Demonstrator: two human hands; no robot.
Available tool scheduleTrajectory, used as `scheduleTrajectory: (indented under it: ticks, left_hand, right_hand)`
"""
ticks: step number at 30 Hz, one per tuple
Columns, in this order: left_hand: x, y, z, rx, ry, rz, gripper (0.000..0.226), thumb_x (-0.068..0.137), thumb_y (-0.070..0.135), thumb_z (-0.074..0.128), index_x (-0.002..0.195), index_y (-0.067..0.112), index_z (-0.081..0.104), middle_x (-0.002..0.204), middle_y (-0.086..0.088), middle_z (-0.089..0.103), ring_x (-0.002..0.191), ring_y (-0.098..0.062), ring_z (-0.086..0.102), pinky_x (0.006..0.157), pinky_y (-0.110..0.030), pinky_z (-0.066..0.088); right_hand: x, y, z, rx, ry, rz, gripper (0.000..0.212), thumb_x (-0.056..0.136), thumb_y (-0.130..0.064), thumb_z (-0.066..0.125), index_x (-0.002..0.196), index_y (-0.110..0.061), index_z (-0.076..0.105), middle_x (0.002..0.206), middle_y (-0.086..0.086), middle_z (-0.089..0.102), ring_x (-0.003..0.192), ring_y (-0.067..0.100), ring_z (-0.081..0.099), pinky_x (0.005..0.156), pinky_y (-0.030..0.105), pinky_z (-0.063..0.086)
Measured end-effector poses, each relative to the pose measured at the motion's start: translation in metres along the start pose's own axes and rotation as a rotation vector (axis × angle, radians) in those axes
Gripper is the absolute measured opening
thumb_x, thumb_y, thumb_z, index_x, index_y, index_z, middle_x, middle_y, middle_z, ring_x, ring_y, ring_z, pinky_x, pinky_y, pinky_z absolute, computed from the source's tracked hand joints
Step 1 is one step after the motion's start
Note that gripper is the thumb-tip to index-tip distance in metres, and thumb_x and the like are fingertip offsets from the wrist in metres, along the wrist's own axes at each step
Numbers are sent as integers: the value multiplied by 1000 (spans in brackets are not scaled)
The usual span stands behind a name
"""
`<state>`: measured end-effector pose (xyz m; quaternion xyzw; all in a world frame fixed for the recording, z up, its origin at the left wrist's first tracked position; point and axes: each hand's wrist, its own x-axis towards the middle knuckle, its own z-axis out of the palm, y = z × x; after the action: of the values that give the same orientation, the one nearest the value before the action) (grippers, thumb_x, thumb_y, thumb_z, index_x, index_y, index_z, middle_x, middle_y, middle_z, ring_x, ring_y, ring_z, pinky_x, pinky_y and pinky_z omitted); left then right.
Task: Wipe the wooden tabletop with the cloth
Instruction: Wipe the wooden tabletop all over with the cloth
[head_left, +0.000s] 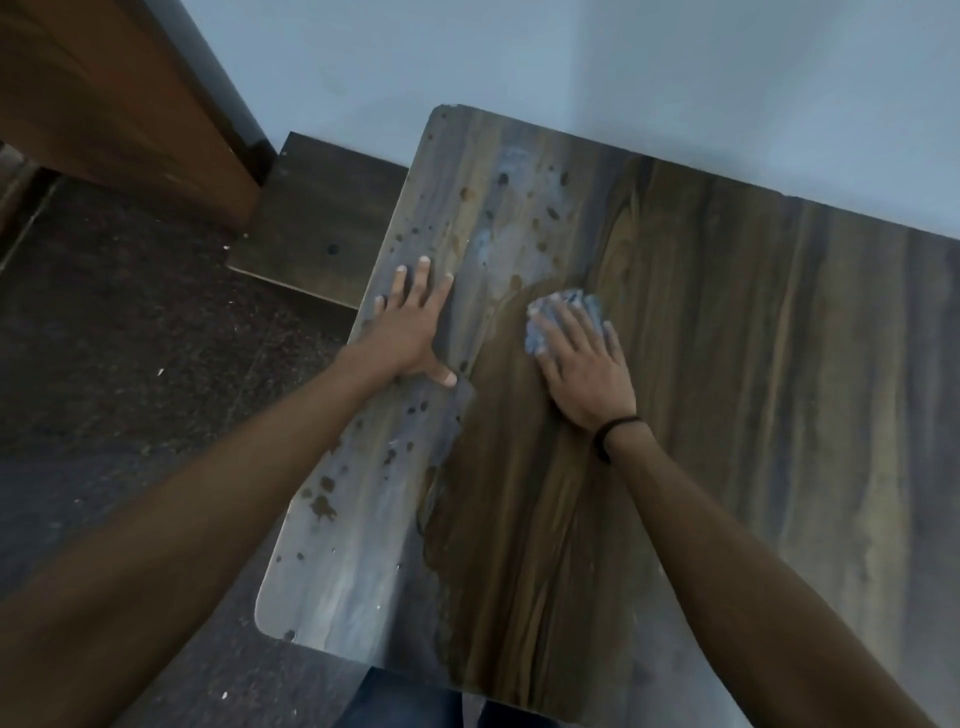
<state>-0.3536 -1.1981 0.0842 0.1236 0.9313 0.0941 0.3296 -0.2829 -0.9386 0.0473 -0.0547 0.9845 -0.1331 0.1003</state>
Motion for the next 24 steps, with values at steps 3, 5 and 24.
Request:
scheduleTrajectory:
  ticks: [3, 5, 24]
  left_hand:
    - [39, 10, -36, 26, 36, 4, 146, 63, 50, 90, 157, 24, -18, 159, -8, -36, 147, -36, -28, 120, -59, -1]
    - [64, 17, -58, 44, 29, 24, 147, 62, 50, 90, 158, 24, -18, 160, -9, -33, 148, -37, -26, 120, -61, 2]
    - [103, 11, -69, 92, -24, 87, 150, 56, 49, 93, 158, 28, -16, 161, -9, -33, 149, -34, -24, 117, -64, 3]
  right_hand:
    - [51, -3, -16, 150, 46, 257, 53, 108, -44, 27, 160, -42, 16, 170, -13, 3, 156, 13, -3, 126, 52, 1]
    - [58, -22, -13, 123, 24, 166, 54, 108, -43, 27, 160, -40, 15, 170, -11, 3, 156, 14, -4, 126, 51, 0]
    - [125, 21, -37, 157, 57, 286, 54, 108, -43, 26, 161, -39, 15, 170, -9, 4, 157, 15, -3, 125, 54, 1]
